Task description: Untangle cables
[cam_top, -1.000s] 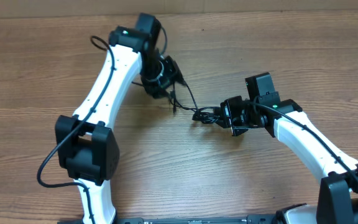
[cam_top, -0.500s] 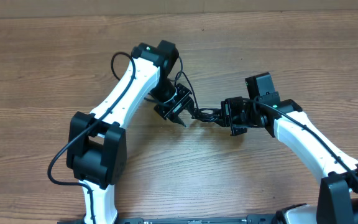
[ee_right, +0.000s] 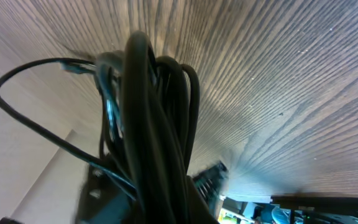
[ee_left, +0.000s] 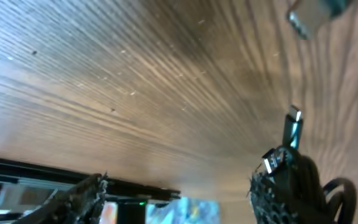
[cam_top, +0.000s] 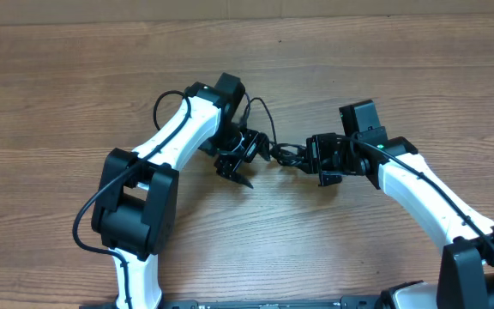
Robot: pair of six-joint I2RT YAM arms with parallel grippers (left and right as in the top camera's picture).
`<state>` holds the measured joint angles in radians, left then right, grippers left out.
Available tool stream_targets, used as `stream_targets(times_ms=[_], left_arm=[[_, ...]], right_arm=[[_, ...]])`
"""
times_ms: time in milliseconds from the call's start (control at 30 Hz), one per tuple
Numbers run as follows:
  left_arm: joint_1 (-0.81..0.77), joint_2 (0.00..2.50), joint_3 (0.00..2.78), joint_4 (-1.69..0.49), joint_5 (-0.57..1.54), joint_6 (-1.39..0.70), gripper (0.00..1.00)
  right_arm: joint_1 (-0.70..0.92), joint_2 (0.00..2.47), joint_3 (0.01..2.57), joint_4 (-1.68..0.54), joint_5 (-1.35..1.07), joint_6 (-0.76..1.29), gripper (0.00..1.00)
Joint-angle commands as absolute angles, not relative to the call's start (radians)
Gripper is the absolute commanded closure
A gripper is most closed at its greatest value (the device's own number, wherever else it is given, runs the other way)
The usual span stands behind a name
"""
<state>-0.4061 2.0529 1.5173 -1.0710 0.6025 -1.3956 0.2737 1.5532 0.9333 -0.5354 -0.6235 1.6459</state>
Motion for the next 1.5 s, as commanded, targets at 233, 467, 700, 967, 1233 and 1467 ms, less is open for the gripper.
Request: stream_targets(times_ms=[233, 467, 700, 967, 1233, 1467], left_arm=[[-0.408, 2.033, 1.514, -0.878, 0.525, -1.462, 0.26], [-0.408, 2.033, 1.514, -0.823, 0.609, -1.428, 0.28], [-0.408, 2.033, 1.514, -0.775, 0.776, -1.29, 0.47], [-0.406, 2.033, 1.514, -0.862, 0.786, -1.208, 0.57], [-0.406, 2.033, 1.514, -0.864, 0.798, -1.208, 0.96], [-0.405, 2.033, 1.514, -0.862, 0.698, -1.211, 0.96]], right_arm=[[0.281, 1.526, 0.937, -0.533, -0.683, 1.642, 0.96], [0.281, 1.526, 0.937, -0.533, -0.681, 1.642, 0.96], [0.281, 1.526, 0.937, -0.533, -0.682, 1.643, 0.96], [0.281, 1.526, 0.937, -0.532, -0.674, 1.643, 0.96], [0.281, 1.526, 0.937, -0.532, -0.674, 1.642, 0.96], [0.281, 1.526, 0.937, -0.53, -0.597, 1.354, 0.96]])
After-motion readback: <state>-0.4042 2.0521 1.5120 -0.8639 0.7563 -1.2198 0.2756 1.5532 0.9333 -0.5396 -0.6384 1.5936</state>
